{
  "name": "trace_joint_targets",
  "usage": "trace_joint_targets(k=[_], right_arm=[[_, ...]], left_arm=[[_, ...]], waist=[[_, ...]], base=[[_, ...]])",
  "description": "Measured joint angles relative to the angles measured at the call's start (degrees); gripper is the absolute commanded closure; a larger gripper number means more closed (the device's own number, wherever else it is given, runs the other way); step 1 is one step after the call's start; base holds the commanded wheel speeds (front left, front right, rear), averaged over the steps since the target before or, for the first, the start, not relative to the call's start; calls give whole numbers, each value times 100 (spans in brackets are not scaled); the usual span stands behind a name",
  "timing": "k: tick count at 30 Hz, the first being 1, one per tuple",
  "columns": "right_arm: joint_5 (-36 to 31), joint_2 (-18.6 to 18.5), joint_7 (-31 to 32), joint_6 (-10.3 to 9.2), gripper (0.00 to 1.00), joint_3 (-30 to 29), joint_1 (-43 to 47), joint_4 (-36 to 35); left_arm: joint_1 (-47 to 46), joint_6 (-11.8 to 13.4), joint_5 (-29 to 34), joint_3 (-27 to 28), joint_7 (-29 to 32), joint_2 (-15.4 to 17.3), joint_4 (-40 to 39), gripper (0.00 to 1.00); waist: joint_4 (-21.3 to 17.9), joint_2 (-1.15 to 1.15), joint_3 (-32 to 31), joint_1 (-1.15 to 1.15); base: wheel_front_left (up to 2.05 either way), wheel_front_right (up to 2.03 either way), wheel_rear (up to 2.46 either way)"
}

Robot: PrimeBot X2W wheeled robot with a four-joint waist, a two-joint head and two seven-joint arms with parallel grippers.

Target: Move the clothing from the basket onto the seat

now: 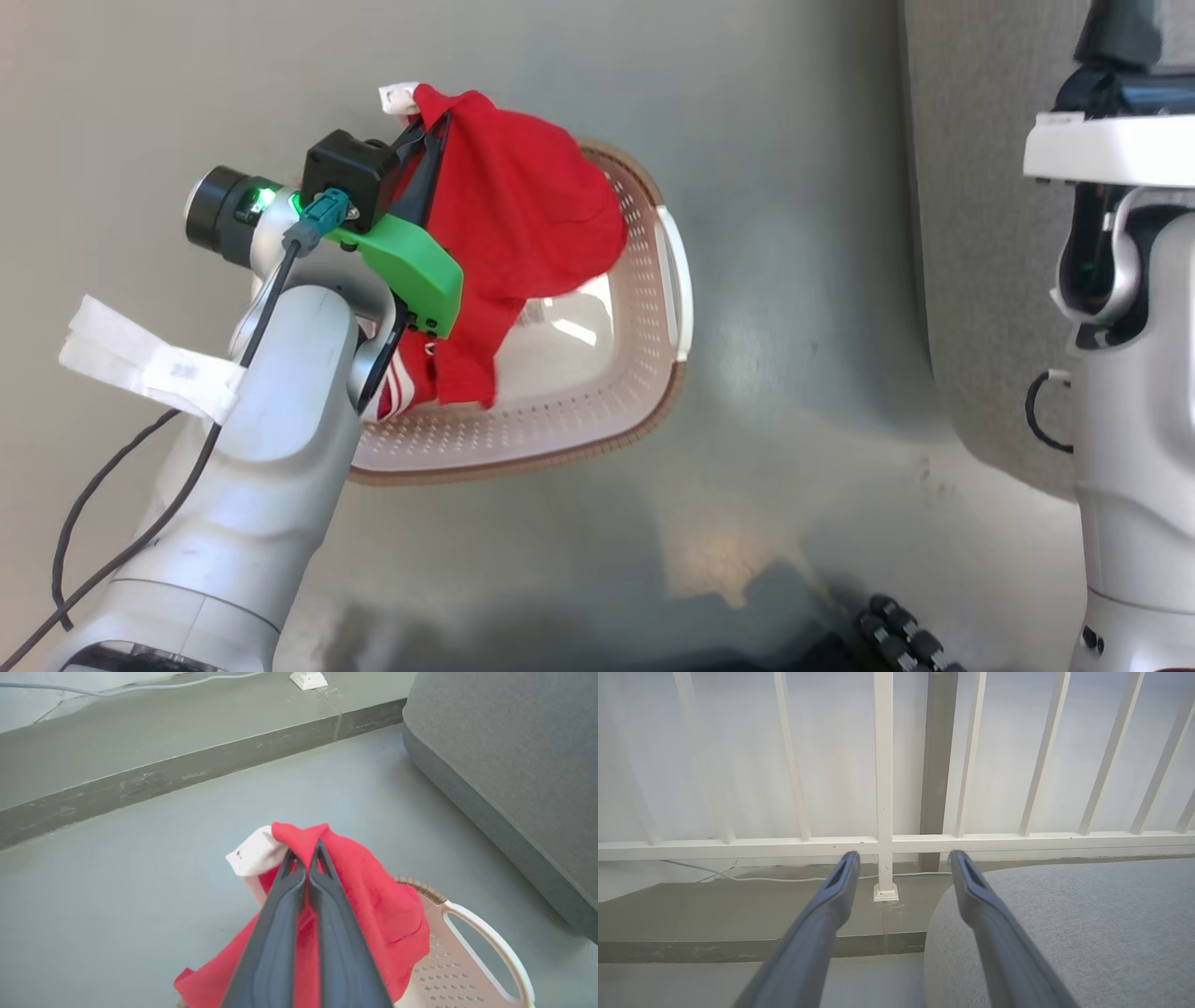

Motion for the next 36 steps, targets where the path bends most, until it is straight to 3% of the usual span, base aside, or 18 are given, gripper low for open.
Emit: trace_joint_targets(k=[17,36], right_arm=[[-8,7,0,168,0,32,701,491],[-7,52,1,446,0,421,1546,1156]], left_arm=[[-189,-1,-247,82,-1,-35,-290,100],[105,-1,-644,177,7,-74,115,100]], waist=[[278,0,-1391,0],[379,0,-2965,-1]], base=[[0,0,0],[0,0,0]])
